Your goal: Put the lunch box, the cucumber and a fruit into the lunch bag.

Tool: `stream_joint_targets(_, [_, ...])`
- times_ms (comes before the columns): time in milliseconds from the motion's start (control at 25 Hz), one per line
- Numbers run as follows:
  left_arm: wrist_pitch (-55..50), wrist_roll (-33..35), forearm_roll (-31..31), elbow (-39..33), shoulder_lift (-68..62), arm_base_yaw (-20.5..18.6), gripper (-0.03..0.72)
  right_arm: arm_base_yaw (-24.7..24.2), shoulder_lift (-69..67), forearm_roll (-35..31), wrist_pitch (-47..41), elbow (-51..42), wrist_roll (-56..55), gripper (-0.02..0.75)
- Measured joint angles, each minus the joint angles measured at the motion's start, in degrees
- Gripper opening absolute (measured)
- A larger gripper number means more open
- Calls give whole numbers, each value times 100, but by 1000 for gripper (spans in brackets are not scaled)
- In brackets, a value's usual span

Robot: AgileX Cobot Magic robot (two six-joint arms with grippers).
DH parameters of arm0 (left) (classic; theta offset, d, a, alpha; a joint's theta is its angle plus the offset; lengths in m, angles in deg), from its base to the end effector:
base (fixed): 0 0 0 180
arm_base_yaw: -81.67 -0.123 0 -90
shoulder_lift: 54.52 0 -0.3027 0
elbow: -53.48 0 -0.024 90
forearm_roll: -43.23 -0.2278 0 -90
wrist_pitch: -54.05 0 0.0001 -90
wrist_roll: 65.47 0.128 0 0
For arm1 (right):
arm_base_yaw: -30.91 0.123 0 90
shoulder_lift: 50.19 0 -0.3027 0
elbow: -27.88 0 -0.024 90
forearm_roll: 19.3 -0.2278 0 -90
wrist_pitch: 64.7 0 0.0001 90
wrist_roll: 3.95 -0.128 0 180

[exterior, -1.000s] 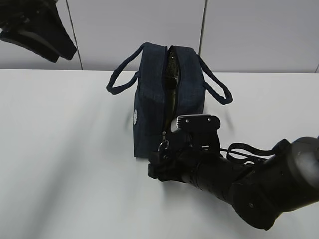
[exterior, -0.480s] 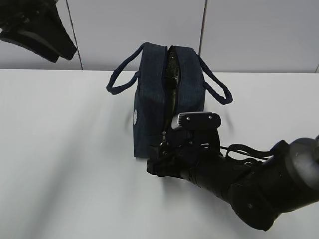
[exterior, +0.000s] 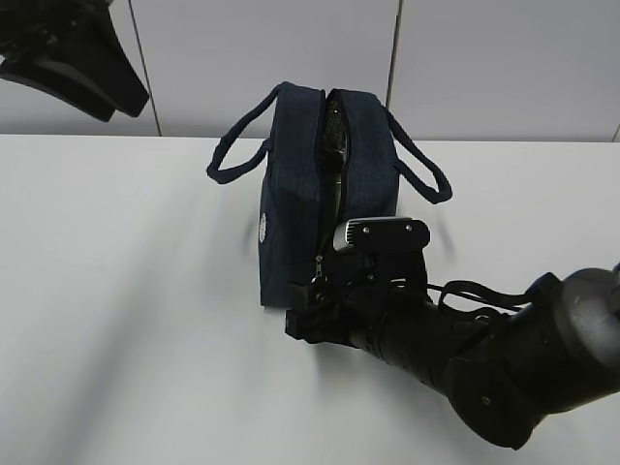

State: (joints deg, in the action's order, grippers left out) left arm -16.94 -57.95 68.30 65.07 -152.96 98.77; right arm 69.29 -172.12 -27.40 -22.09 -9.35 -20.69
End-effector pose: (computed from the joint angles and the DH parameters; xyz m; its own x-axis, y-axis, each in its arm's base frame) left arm 0.2890 -0.1426 0.3517 -0.8816 0.2521 -0.3989 0.4075 0.8331 -0.3741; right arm 0.3033 0.2246 0.1179 -0.5394 0.0633 -0.8397 -0.3719 0.8768 0.3049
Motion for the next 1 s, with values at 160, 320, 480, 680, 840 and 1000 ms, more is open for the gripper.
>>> stream_joint_targets(160, [0, 0, 0, 0, 0, 0, 239, 0, 0, 0, 0, 0, 0, 468])
stream_joint_targets(320, [0, 0, 0, 0, 0, 0, 239, 0, 0, 0, 0, 0, 0, 440])
stream_joint_targets(480, [0, 0, 0, 0, 0, 0, 239, 0, 0, -8, 0, 0, 0, 337])
stream_joint_targets(680, [0, 0, 0, 0, 0, 0, 239, 0, 0, -8, 0, 0, 0, 271])
stream_joint_targets(840, [0, 0, 0, 0, 0, 0, 239, 0, 0, -8, 0, 0, 0, 263])
stream_joint_targets(1000, [0, 0, 0, 0, 0, 0, 239, 0, 0, -8, 0, 0, 0, 230])
